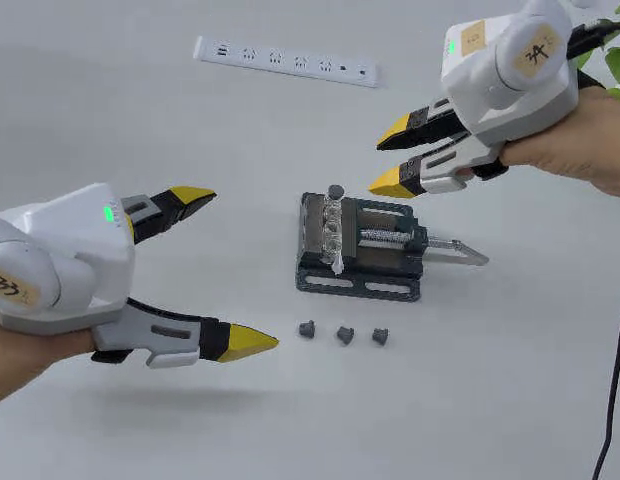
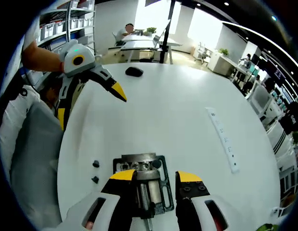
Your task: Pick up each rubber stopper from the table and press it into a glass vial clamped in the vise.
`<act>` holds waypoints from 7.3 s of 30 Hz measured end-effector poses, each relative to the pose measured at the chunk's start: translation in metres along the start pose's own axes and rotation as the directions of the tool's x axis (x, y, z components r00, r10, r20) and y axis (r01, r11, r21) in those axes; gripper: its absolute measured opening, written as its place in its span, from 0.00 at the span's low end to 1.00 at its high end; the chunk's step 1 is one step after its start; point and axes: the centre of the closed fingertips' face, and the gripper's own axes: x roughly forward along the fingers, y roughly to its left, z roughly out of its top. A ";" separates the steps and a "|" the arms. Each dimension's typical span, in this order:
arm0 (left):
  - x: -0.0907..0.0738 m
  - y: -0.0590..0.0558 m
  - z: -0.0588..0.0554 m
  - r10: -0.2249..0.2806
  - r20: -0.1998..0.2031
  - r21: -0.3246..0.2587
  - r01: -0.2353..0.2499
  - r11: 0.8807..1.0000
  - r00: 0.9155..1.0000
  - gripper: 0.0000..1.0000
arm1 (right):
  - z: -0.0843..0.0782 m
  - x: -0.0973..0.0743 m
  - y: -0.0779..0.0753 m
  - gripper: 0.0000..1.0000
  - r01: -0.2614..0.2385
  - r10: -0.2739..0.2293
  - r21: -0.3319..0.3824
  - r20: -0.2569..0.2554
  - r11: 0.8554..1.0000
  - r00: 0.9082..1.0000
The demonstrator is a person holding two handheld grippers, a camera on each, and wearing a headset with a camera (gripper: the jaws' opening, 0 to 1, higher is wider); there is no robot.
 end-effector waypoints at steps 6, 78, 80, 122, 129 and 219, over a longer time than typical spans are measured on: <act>-0.003 -0.003 0.006 -0.006 -0.009 0.017 0.006 1.000 1.000 0.98 | -0.004 -0.016 0.008 0.36 0.034 -0.035 0.034 0.052 0.999 0.998; 0.006 -0.018 0.006 -0.049 -0.069 0.052 0.053 0.997 0.996 0.99 | -0.108 0.026 0.142 0.27 0.004 -0.107 0.369 0.260 0.929 0.960; 0.006 -0.017 0.005 -0.048 -0.067 0.049 0.051 0.998 0.997 0.99 | -0.109 0.032 0.144 0.26 -0.002 -0.097 0.365 0.255 0.931 0.962; 0.010 -0.015 0.003 -0.050 -0.064 0.029 0.052 0.998 0.997 0.98 | -0.113 0.054 0.139 0.08 0.012 -0.103 0.369 0.228 0.929 0.968; 0.009 -0.015 0.004 -0.049 -0.061 0.030 0.051 0.998 0.997 0.98 | -0.113 0.054 0.140 0.08 0.009 -0.099 0.367 0.227 0.930 0.969; 0.015 -0.084 0.104 -0.298 0.130 0.171 0.274 0.946 0.946 0.05 | 0.050 -0.070 0.145 0.07 -0.114 0.098 0.005 0.477 0.993 0.874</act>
